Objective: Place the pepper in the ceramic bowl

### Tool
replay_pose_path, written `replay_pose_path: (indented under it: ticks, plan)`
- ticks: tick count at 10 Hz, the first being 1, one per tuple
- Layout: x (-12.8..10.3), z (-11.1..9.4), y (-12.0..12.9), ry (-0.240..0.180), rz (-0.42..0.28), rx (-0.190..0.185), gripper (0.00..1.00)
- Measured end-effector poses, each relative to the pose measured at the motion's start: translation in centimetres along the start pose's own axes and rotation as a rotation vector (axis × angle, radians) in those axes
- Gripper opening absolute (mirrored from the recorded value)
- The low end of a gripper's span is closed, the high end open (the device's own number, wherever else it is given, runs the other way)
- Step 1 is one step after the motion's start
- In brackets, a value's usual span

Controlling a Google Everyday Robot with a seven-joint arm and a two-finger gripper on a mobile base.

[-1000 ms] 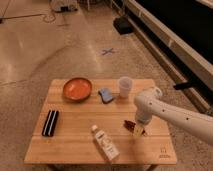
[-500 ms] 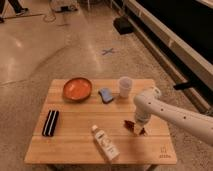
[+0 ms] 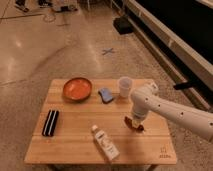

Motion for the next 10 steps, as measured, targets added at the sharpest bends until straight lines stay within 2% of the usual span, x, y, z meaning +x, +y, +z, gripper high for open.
replay_pose_path:
  ticks: [2,3,4,6,8,10]
  plan:
    - [-1.2,-0.6,-0.1,-0.005,-0.022,0.018,0.03]
    - [-3.3,-2.0,-0.1,-0.019,-0.051,0.042,0.04]
    - [-4.7,-3.2,0.0,-0.024,-0.065,0.050,0.08]
    - [-5.9,-5.7,0.5,-0.023,-0.088,0.072,0.26]
    - [-8.4,-5.8,1.1,-0.035,-0.118,0.085,0.26]
    - [-12.7,-5.5,1.2,-0.046,-0.135,0.082,0.29]
